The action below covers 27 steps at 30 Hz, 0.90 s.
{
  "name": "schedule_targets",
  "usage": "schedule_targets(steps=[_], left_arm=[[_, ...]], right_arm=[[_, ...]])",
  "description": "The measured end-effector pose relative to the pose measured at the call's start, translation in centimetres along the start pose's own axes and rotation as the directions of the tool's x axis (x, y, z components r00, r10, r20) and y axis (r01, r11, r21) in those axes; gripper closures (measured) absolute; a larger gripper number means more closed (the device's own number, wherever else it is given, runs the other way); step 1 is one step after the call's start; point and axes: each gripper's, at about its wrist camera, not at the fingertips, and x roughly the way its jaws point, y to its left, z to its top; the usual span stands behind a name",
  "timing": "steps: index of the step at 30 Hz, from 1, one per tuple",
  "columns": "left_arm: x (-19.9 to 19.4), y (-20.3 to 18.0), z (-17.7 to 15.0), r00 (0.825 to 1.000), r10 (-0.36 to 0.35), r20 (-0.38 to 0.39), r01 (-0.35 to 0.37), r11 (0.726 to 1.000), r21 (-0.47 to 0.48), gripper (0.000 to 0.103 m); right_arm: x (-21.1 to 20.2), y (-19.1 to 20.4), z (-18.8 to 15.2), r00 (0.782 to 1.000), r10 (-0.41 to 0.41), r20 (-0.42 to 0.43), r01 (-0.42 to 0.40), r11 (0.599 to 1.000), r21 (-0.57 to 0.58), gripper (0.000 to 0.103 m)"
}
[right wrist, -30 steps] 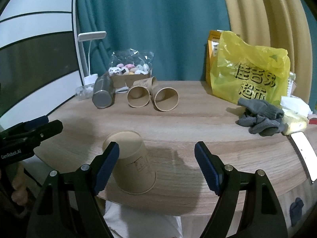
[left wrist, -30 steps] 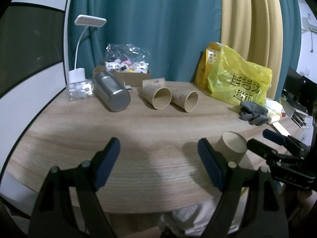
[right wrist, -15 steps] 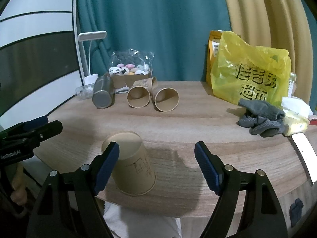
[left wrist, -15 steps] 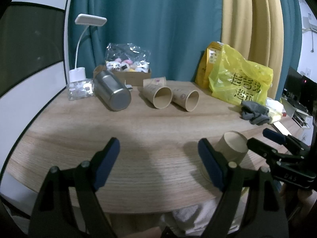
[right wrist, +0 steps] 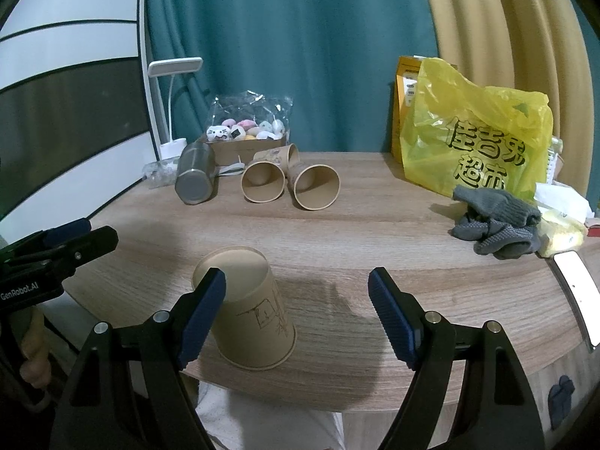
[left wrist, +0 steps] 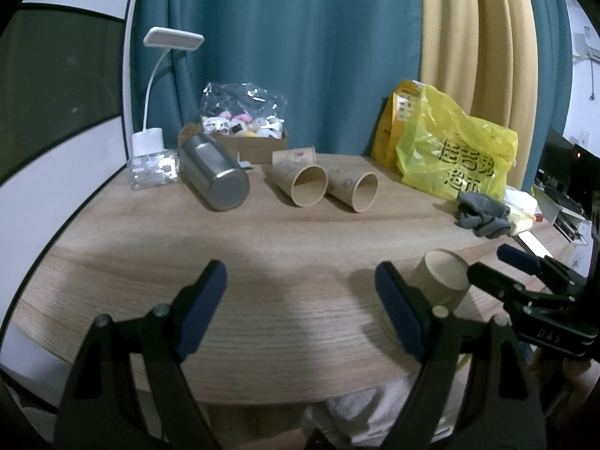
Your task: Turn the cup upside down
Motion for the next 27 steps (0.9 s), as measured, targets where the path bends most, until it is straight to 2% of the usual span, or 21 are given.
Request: schedule_targets(steps=[27], left_arm=[[0.08, -0.35, 0.48, 1.0, 0.001, 0.013, -0.001, 1.0, 0.008, 0.02]], right_arm=[[0.2, -0.04, -0.02, 1.0, 0.003, -0.001, -0.003, 1.0, -0.002, 0.022]])
